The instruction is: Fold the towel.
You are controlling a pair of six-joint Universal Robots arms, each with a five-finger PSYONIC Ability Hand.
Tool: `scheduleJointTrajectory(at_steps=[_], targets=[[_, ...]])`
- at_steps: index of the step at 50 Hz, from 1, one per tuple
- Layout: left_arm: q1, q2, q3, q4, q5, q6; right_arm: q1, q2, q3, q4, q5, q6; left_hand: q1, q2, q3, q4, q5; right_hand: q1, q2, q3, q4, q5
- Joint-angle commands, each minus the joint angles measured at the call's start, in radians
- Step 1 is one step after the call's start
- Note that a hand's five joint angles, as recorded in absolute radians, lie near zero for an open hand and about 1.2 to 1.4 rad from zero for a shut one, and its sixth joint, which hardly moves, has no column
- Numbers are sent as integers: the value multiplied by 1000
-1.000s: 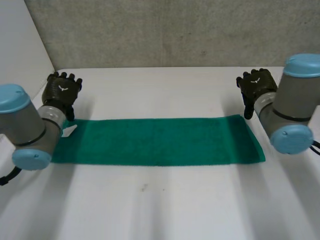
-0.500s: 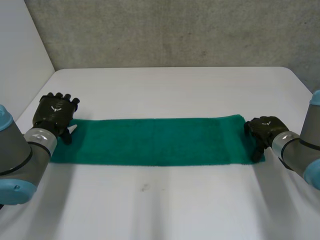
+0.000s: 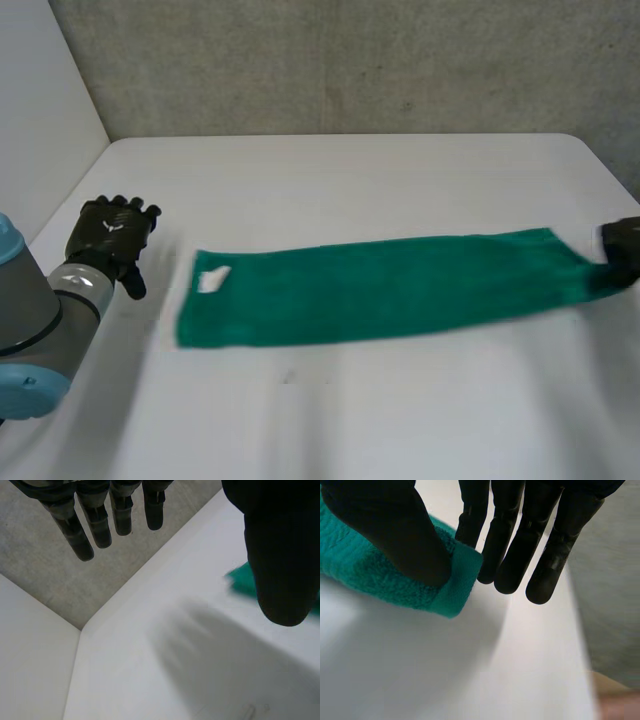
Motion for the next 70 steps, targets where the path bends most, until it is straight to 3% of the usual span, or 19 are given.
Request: scheduleJointTrajectory(at_steps=[1, 4, 9, 16, 26, 34, 35, 39, 43, 46, 55, 58, 64, 66, 67, 68, 70], targets=[[10, 21, -17, -22, -2, -2, -184, -20, -73, 20, 10, -223, -17, -27, -42, -27, -29, 451, 221, 215, 206, 263], [10, 21, -18, -23, -2, -2, -196, -10, -106, 51, 11, -287, -17, -27, -42, -27, -29, 451, 221, 215, 206, 263], [10, 22, -26, -25, -2, -2, -161, -16, -127, 71, -1, -263, -17, -27, -42, -27, -29, 451, 221, 215, 206, 263], [-4, 29, -29, -28, -3, -2, 179, -58, -143, 66, -59, -134, -17, -27, -42, -27, -29, 451, 221, 215, 206, 263], [-11, 65, -41, -28, -3, -3, 627, -67, -128, 29, -111, -80, -17, -27, -42, -27, -29, 451, 221, 215, 206, 263], [-74, 65, -31, -25, -3, -3, 840, 26, -96, 9, -144, -73, -11, -21, -37, -22, -23, 451, 221, 215, 206, 263], [-83, 65, -28, -25, -5, -3, 845, 46, -100, 3, -139, -71, -11, -21, -37, -22, -23, 451, 221, 215, 206, 263], [-138, 64, -6, -19, -5, -3, 839, 92, -110, -7, -69, -37, -8, -18, -34, -19, -20, -771, -1001, -1006, -1016, -959], [-203, 50, 35, -13, -5, -20, 821, 70, -105, -7, 37, 39, 0, -9, -25, -10, -11, -771, -1001, -1006, -1016, -959], [-254, 30, 80, -13, -11, -57, 753, 17, -78, -4, 59, 78, 3, -6, -22, -7, -8, -771, -1001, -1006, -1016, -959], [-428, -86, 241, -25, -112, -118, 508, -119, 174, -3, -16, 101, -2, -12, -28, -13, -14, -771, -1001, -1006, -1016, -959], [-450, -103, 259, -25, -124, -118, 437, -133, 234, -12, -16, 93, -2, -12, -28, -13, -14, -771, -1001, -1006, -1016, -959], [-464, -120, 253, -25, -128, -123, 311, -138, 323, -44, -48, 72, -5, -15, -31, -16, -17, -546, -776, -782, -791, -735], [-464, -120, 249, -25, -128, -123, 270, -136, 366, -69, -85, 49, -5, -15, -31, -16, -17, -111, -341, -347, -356, -300], [-464, -120, 246, -26, -128, -123, 259, -136, 376, -86, -102, 43, -5, -15, -31, -16, -17, 287, 57, 51, 42, 98], [-464, -120, 242, -26, -128, -123, 255, -136, 380, -96, -104, 41, -5, -15, -31, -16, -17, 449, 220, 214, 204, 261], [-462, -114, 230, -26, -129, -123, 250, -139, 381, -144, -102, 39, -8, -18, -34, -19, -20, 451, 221, 215, 206, 263]])
